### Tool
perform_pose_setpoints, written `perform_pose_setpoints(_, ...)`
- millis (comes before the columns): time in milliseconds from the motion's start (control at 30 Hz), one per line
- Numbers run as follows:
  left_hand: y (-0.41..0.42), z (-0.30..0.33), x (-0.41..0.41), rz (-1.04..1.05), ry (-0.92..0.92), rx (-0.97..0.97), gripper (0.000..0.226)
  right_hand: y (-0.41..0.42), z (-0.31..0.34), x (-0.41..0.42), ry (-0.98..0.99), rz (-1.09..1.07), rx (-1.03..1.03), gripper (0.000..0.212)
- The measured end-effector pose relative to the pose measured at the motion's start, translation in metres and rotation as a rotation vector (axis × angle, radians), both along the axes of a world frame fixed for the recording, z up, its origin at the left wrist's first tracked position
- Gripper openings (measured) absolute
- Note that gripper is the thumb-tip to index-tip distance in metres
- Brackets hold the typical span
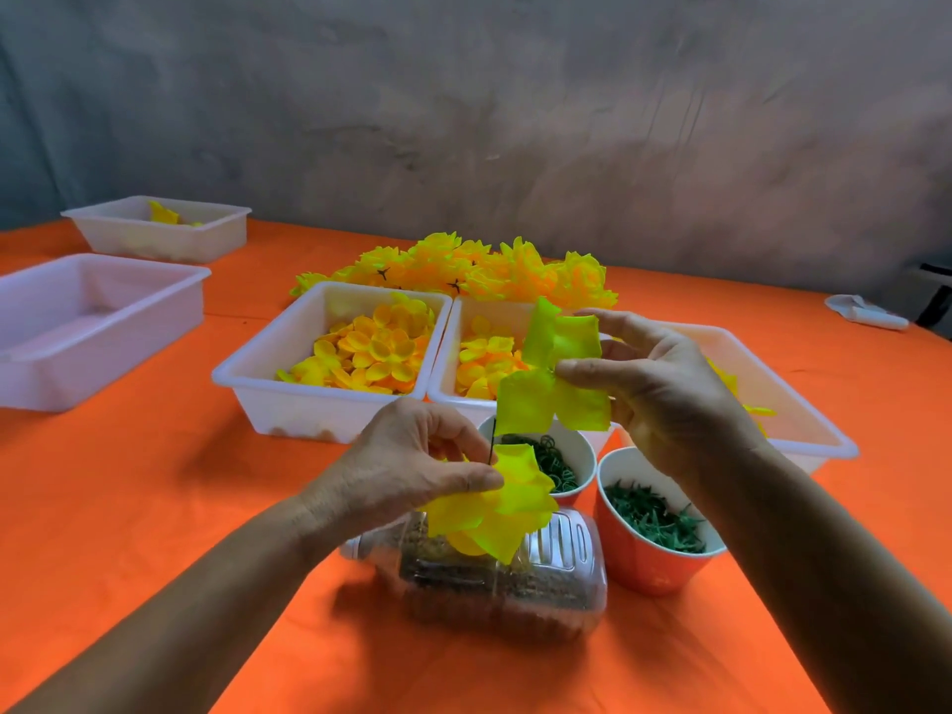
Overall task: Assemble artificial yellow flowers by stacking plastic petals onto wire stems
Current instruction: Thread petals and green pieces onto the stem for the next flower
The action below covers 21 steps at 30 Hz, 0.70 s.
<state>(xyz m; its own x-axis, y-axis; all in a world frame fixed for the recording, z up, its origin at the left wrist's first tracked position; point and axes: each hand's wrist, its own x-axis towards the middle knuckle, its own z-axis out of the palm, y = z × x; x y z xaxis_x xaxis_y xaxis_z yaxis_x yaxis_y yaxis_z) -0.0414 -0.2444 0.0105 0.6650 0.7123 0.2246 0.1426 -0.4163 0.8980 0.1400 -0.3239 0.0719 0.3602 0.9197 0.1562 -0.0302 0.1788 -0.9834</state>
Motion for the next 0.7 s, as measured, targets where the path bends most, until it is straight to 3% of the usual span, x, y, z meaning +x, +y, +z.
perform_pose_setpoints(133,0.003,0.008,-0.007,-0.007,-0.034,-0.016,0.018,-0.001,0.004,-0.005,0.02,0.021,-0.05,0.051)
perform_pose_setpoints(300,0.004,0.03,-0.015,0.005,-0.255,-0.102,0.024,-0.001,0.006,-0.014,-0.02,0.039,-0.083,0.049)
perform_pose_setpoints(400,-0.001,0.043,-0.012,-0.017,-0.316,-0.229,0.047,-0.001,0.005,-0.021,-0.024,0.05,-0.077,0.036)
perform_pose_setpoints(500,-0.007,0.048,-0.005,0.046,-0.261,-0.272,0.066,-0.002,0.004,-0.025,-0.054,0.06,-0.084,0.031)
perform_pose_setpoints(700,-0.013,0.045,0.003,0.046,-0.201,-0.351,0.026,-0.002,0.004,-0.026,-0.028,0.141,-0.149,0.043)
